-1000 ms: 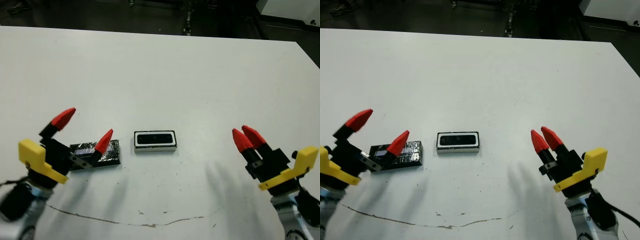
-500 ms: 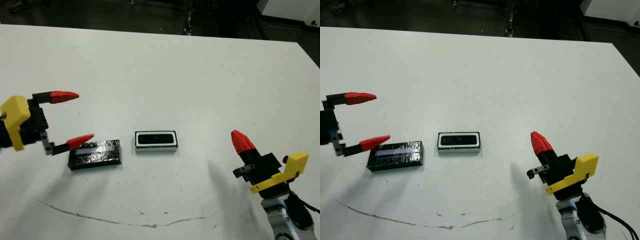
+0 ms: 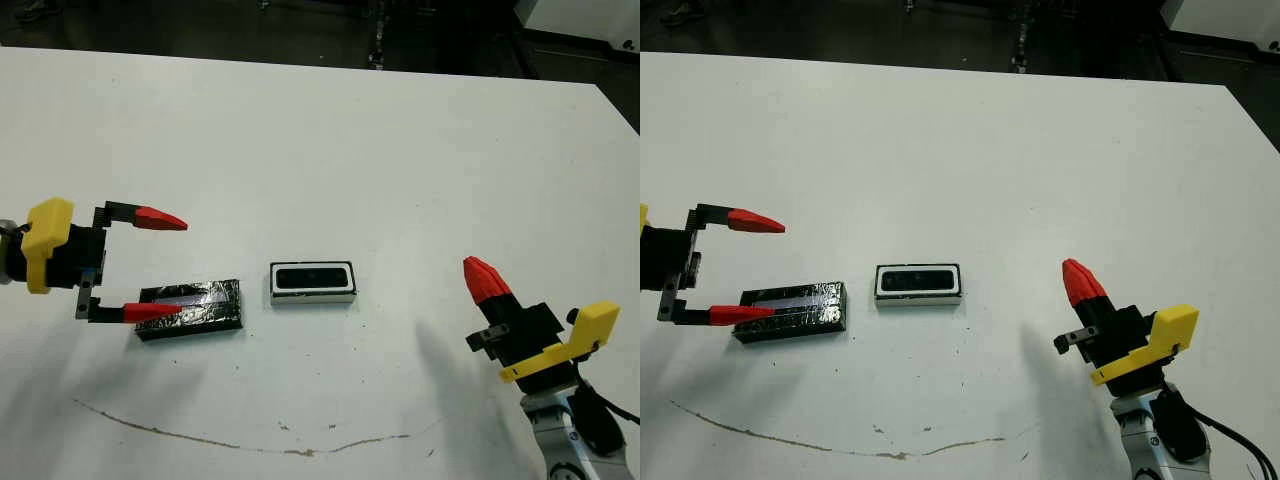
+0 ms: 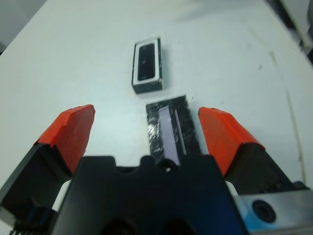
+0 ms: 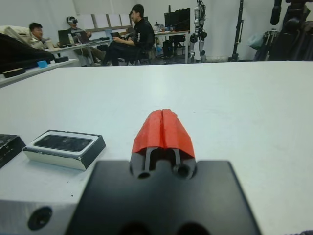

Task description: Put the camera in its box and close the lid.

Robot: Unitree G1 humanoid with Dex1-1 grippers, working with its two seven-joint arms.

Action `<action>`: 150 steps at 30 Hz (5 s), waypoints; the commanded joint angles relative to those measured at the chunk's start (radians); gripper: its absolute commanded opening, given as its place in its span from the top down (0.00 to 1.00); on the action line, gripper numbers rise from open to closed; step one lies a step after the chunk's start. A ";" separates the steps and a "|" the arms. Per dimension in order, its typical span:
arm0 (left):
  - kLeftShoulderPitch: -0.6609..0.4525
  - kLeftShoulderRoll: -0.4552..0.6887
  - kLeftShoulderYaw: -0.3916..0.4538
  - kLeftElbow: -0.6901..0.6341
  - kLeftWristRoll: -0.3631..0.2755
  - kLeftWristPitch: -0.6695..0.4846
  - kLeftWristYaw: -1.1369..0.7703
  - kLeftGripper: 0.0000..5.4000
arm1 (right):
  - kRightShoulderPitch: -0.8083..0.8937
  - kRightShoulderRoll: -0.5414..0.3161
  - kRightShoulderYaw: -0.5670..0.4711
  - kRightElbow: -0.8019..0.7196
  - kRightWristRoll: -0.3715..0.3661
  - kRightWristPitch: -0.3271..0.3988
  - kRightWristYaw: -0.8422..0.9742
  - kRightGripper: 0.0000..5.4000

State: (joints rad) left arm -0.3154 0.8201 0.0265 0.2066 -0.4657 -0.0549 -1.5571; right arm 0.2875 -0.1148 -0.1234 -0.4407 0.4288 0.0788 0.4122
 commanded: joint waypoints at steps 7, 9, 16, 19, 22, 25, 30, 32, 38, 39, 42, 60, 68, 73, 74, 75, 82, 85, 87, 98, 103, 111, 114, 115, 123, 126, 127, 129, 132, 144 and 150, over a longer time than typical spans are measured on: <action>0.016 -0.042 -0.022 0.029 0.036 -0.069 -0.027 0.00 | 0.018 -0.009 0.009 0.006 -0.015 -0.019 -0.011 1.00; 0.014 -0.050 -0.031 0.044 0.041 -0.077 -0.034 0.00 | 0.019 -0.007 0.011 0.006 -0.017 -0.021 -0.015 1.00; 0.025 -0.060 -0.052 0.040 0.094 -0.138 -0.001 0.00 | 0.024 -0.005 0.013 0.005 -0.017 -0.024 -0.019 1.00; 0.010 -0.032 -0.084 0.029 0.127 -0.071 0.001 0.00 | 0.022 -0.006 0.012 0.011 -0.006 -0.029 -0.009 1.00; 0.001 -0.020 -0.101 0.008 0.158 -0.046 0.016 0.00 | 0.022 -0.007 0.014 0.019 -0.009 -0.043 -0.003 1.00; -0.002 -0.015 -0.111 -0.008 0.184 -0.035 0.036 0.00 | 0.026 -0.007 0.017 0.013 -0.014 -0.041 -0.011 1.00; -0.004 -0.026 -0.121 -0.006 0.189 -0.031 0.045 0.00 | 0.030 -0.005 0.021 0.008 -0.021 -0.044 -0.020 1.00; 0.001 -0.026 -0.122 -0.010 0.196 -0.027 0.058 0.00 | 0.031 -0.006 0.021 0.009 -0.018 -0.042 -0.019 1.00; -0.013 -0.038 -0.136 0.032 0.200 -0.031 0.064 0.00 | 0.034 -0.007 0.023 0.002 -0.018 -0.035 -0.025 1.00; -0.016 -0.040 -0.138 0.040 0.201 -0.027 0.067 0.00 | 0.035 -0.009 0.023 0.001 -0.021 -0.037 -0.026 1.00; -0.016 -0.046 -0.138 0.056 0.211 -0.052 0.079 0.00 | 0.036 -0.014 0.022 0.001 -0.016 -0.036 -0.022 1.00; 0.001 -0.067 -0.135 0.065 0.178 0.145 0.104 0.00 | 0.041 -0.016 0.020 0.002 -0.006 -0.032 -0.024 1.00; 0.037 -0.063 -0.123 0.020 0.163 0.204 0.153 0.15 | 0.042 -0.020 0.023 -0.001 -0.008 -0.031 -0.026 1.00; 0.044 -0.065 -0.121 0.016 0.165 0.191 0.162 0.30 | 0.043 -0.020 0.020 -0.003 -0.005 -0.027 -0.025 1.00; 0.044 -0.067 -0.121 0.018 0.163 0.189 0.160 0.32 | 0.044 -0.020 0.020 -0.005 -0.004 -0.025 -0.027 1.00; 0.044 -0.070 -0.120 0.021 0.159 0.187 0.159 0.35 | 0.044 -0.021 0.019 -0.007 -0.002 -0.021 -0.027 1.00; 0.048 -0.071 -0.122 0.012 0.170 0.148 0.173 0.42 | 0.044 -0.021 0.019 -0.007 0.011 -0.019 -0.025 1.00; 0.050 -0.072 -0.120 0.005 0.168 0.152 0.184 0.42 | 0.044 -0.024 0.020 -0.008 0.012 -0.016 -0.026 1.00; 0.056 -0.080 -0.109 0.005 0.162 0.135 0.198 0.42 | 0.044 -0.027 0.022 -0.007 0.001 -0.022 -0.026 1.00; 0.016 -0.116 -0.030 0.021 0.053 0.300 0.246 0.42 | 0.044 -0.019 0.032 -0.002 -0.001 -0.032 -0.028 1.00; -0.068 -0.107 -0.062 0.027 0.076 0.317 0.197 0.42 | 0.042 -0.017 0.034 0.001 0.004 -0.029 -0.028 1.00; -0.232 -0.164 -0.164 0.162 0.140 0.288 0.113 0.42 | 0.042 -0.020 0.034 -0.001 0.012 -0.026 -0.025 1.00; -0.262 -0.196 -0.192 0.199 0.167 0.251 0.103 0.42 | 0.048 -0.019 0.036 -0.008 -0.001 -0.026 -0.036 1.00; -0.274 -0.207 -0.204 0.210 0.176 0.249 0.098 0.42 | 0.050 -0.019 0.037 -0.012 -0.003 -0.025 -0.039 1.00; -0.307 -0.279 -0.248 0.253 0.223 0.226 0.107 0.42 | 0.056 -0.024 0.033 -0.008 0.004 -0.033 -0.027 1.00; -0.301 -0.299 -0.250 0.263 0.230 0.202 0.107 0.42 | 0.060 -0.023 0.032 -0.014 0.002 -0.026 -0.035 1.00; -0.297 -0.308 -0.249 0.269 0.226 0.197 0.103 0.42 | 0.061 -0.022 0.033 -0.015 0.000 -0.026 -0.038 1.00; -0.284 -0.327 -0.245 0.279 0.212 0.198 0.092 0.42 | 0.063 -0.021 0.035 -0.018 -0.002 -0.022 -0.042 1.00; -0.267 -0.349 -0.247 0.290 0.207 0.205 0.086 0.42 | 0.063 -0.023 0.035 -0.016 -0.001 -0.024 -0.039 1.00; -0.208 -0.370 -0.268 0.300 0.205 0.154 0.048 0.42 | 0.065 -0.023 0.036 -0.023 -0.003 -0.017 -0.045 1.00; -0.179 -0.379 -0.278 0.307 0.201 0.128 0.056 0.42 | 0.066 -0.020 0.035 -0.023 -0.001 -0.018 -0.048 1.00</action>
State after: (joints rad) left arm -0.5509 0.4577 -0.2132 0.5006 -0.2876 0.0719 -1.4641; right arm 0.3431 -0.1265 -0.0809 -0.4594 0.4247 0.0521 0.3732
